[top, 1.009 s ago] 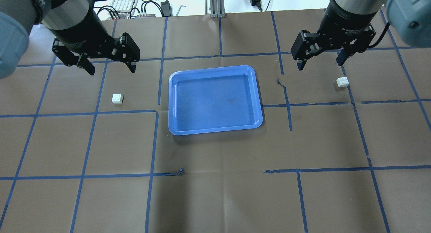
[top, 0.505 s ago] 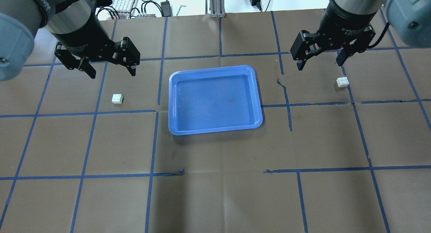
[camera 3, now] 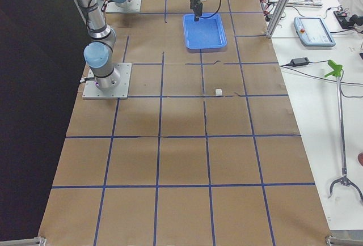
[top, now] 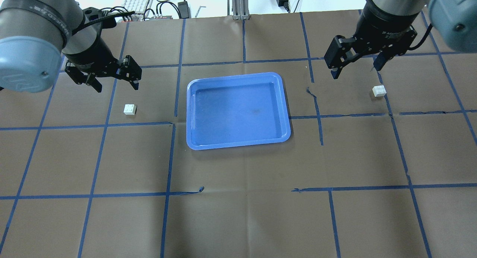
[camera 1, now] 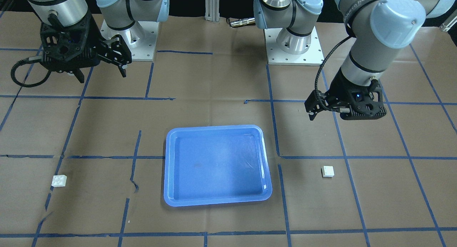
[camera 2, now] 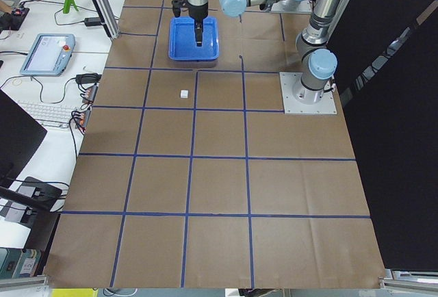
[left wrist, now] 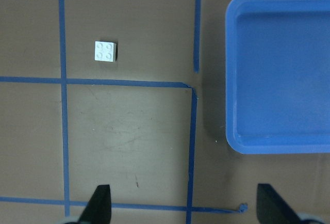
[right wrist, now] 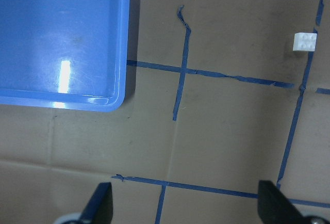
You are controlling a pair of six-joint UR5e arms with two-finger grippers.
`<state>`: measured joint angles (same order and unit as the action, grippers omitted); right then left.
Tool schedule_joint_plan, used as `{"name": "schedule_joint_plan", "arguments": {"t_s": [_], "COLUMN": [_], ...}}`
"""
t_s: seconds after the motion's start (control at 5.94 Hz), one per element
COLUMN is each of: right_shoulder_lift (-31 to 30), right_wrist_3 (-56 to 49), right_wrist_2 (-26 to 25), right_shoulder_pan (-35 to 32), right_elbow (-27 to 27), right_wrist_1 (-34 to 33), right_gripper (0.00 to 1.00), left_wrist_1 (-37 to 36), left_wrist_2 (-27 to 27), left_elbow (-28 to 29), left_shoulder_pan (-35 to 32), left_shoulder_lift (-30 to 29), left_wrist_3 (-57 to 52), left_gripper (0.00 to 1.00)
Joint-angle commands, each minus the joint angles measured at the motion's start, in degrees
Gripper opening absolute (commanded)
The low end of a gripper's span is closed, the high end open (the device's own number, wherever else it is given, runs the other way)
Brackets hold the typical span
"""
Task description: Assemble white blocks and place on blue tray
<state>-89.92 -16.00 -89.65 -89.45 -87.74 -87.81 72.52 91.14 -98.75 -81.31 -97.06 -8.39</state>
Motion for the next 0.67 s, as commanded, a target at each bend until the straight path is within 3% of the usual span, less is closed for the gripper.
{"name": "schedule_joint_plan", "arguments": {"t_s": [0.0, 0.34, 0.5], "right_shoulder_lift": [0.10, 1.06, 2.02], "right_wrist_3": [-18.53, -43.37, -60.73], "right_wrist_2": [-0.18, 0.17, 0.43], "right_shoulder_pan": [4.43, 11.37, 14.54], "right_elbow": [-0.06, -0.06, -0.06], "right_wrist_1": [-0.70, -0.87, -0.87], "right_gripper": [1.00, 1.00, 1.00], "left_wrist_1": [-14.09, -18.46, -19.34], "left_wrist_2": [-0.34, -0.09, 0.18], "left_elbow": [-2.76, -2.86, -3.12], "left_shoulder_pan": [4.13, 4.23, 4.23], "left_shoulder_lift": [-9.42, -17.26, -19.20], "left_wrist_3": [-7.33, -12.42, -13.39], "left_gripper": [1.00, 1.00, 0.99]}}
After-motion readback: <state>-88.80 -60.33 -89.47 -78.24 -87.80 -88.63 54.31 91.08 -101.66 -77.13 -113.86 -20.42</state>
